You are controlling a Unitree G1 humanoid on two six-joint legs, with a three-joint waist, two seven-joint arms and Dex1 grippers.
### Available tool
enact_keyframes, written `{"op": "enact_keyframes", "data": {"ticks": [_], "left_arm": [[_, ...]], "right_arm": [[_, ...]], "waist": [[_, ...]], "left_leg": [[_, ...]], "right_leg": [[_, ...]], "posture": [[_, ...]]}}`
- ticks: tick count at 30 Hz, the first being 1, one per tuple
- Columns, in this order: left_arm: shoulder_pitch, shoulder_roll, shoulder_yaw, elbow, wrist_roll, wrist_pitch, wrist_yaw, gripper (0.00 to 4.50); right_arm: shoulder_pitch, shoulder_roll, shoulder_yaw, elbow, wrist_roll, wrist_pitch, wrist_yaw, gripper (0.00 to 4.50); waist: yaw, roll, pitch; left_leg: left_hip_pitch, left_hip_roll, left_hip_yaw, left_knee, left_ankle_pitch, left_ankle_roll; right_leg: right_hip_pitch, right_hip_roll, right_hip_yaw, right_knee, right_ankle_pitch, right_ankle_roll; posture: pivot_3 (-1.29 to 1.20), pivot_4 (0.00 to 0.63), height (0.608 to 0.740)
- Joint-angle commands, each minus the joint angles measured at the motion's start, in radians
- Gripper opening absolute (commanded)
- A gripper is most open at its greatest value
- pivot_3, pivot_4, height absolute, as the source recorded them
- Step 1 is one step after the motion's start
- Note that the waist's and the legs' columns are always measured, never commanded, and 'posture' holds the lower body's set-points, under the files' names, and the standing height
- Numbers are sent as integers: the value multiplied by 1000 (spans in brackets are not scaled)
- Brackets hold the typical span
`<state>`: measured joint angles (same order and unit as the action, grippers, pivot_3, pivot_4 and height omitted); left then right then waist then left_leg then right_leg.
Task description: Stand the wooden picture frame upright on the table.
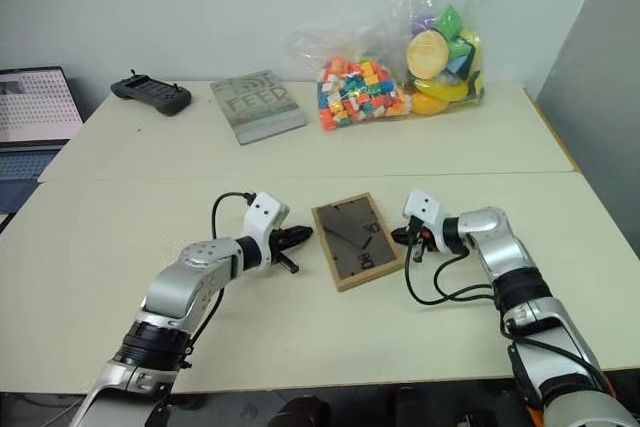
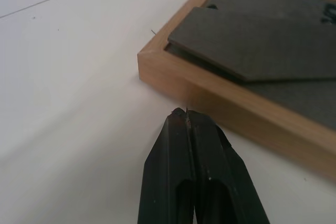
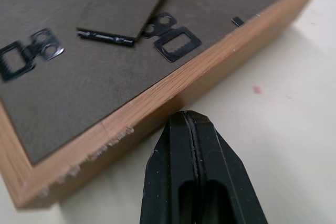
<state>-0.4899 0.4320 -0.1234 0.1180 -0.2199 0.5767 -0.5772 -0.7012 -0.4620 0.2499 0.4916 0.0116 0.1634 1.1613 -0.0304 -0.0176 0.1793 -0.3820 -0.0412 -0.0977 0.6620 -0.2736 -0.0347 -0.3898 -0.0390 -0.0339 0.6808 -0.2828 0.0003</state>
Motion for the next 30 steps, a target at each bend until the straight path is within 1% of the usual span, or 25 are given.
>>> {"op": "enact_keyframes", "data": {"ticks": [1, 3, 6, 8, 10, 12, 13, 15, 16, 17, 18, 20, 22, 25, 28, 30], "left_arm": [[-33, -1, 4, 14, 27, -36, -4, 9], [-34, 2, 11, 15, 32, -33, -2, 9], [-22, 29, 18, -11, 36, -12, -17, 9], [15, 72, 41, -82, 11, 23, -45, 9], [70, 116, 104, -178, -79, 111, -98, 9], [113, 150, 177, -246, -195, 225, -155, 389], [131, 167, 205, -270, -248, 278, -183, 510], [154, 184, 261, -293, -335, 371, -209, 951], [153, 178, 299, -290, -385, 433, -203, 1112], [145, 171, 359, -259, -466, 546, -205, 1280], [139, 165, 408, -230, -526, 637, -204, 1582], [122, 162, 481, -165, -626, 817, -212, 2025], [110, 157, 506, -134, -667, 908, -204, 2519], [107, 144, 509, -96, -699, 991, -201, 3267], [139, 115, 470, -85, -681, 974, -180, 3813], [149, 87, 465, -73, -673, 965, -162, 4190]], "right_arm": [[26, -10, 6, -160, 40, 68, 40, 0], [50, -22, 12, -219, 52, 100, 61, 0], [64, -33, 9, -253, 49, 128, 50, 0], [44, -30, -11, -208, 27, 119, -10, 0], [18, -15, -32, -154, 9, 102, -88, 0], [4, 4, -40, -125, 10, 104, -128, 0], [0, 11, -37, -111, 8, 99, -138, 0], [-6, 23, -29, -80, -3, 78, -160, 0], [-9, 30, -28, -67, -6, 71, -169, 0], [-11, 39, -24, -54, -8, 64, -175, 0], [-12, 49, -20, -46, -9, 61, -179, 0], [-12, 67, -14, -36, -9, 57, -180, 0], [-12, 76, -11, -36, -9, 56, -181, 0], [-15, 99, -4, -43, -9, 65, -191, 0], [-7, 127, 6, -70, -9, 82, -202, 0], [2, 142, 10, -92, -7, 97, -212, 0]], "waist": [[0, 0, 0], [2, 0, 0], [3, 0, 0], [1, 0, 0], [-3, 0, 0], [-4, 0, 0], [-2, 0, 0], [0, 0, 0], [0, 0, 0], [3, 0, 0], [4, 0, 0], [4, 0, 0], [1, 0, 0], [-1, 0, 0], [-3, 0, 0], [-6, 0, 0]], "left_leg": [[0, 0, 0, 0, 0, 0], [0, 0, 0, 0, 0, 0], [0, 0, -1, 0, 0, 0], [0, 0, -1, 0, 0, 0], [0, 0, -1, 0, 0, 0], [1, 0, -1, -1, 0, -1], [0, 0, -1, -1, -1, -1], [0, 0, -1, 0, -1, -1], [0, 0, -1, 0, -1, -1], [0, 0, -1, 0, -1, -1], [0, -1, -2, 0, -1, -1], [0, -1, -2, 1, -1, -1], [0, -1, -2, 0, -1, -1], [1, -1, -3, 0, -1, -1], [1, 0, -3, 0, -1, -1], [2, 0, -2, 0, -1, -2]], "right_leg": [[0, 0, 0, 0, 0, 0], [0, 0, 0, 0, 0, 0], [0, 0, 0, 0, 0, 0], [0, 0, 0, 0, 0, 0], [0, 0, 1, 0, 0, 0], [-1, 0, 1, 0, 0, 0], [-1, 1, 2, 0, 0, 0], [-1, 1, 1, 0, 0, 0], [-1, 1, 1, 0, 0, 0], [-1, 0, 1, 0, 0, 0], [0, 0, 1, 0, 0, 0], [0, 0, 1, 0, 0, 0], [0, 0, 0, 0, 0, 0], [0, 1, 0, 0, 0, 0], [0, 1, 1, 0, 0, 0], [0, 1, 2, 1, 0, 0]], "posture": [[0, 150, 740], [0, 150, 740], [0, 150, 740], [0, 150, 740], [0, 150, 740], [0, 150, 740], [0, 150, 740], [0, 150, 740], [0, 150, 740], [0, 150, 740], [0, 150, 740], [0, 150, 740], [0, 150, 740], [0, 150, 740], [0, 150, 740], [0, 150, 740]]}}
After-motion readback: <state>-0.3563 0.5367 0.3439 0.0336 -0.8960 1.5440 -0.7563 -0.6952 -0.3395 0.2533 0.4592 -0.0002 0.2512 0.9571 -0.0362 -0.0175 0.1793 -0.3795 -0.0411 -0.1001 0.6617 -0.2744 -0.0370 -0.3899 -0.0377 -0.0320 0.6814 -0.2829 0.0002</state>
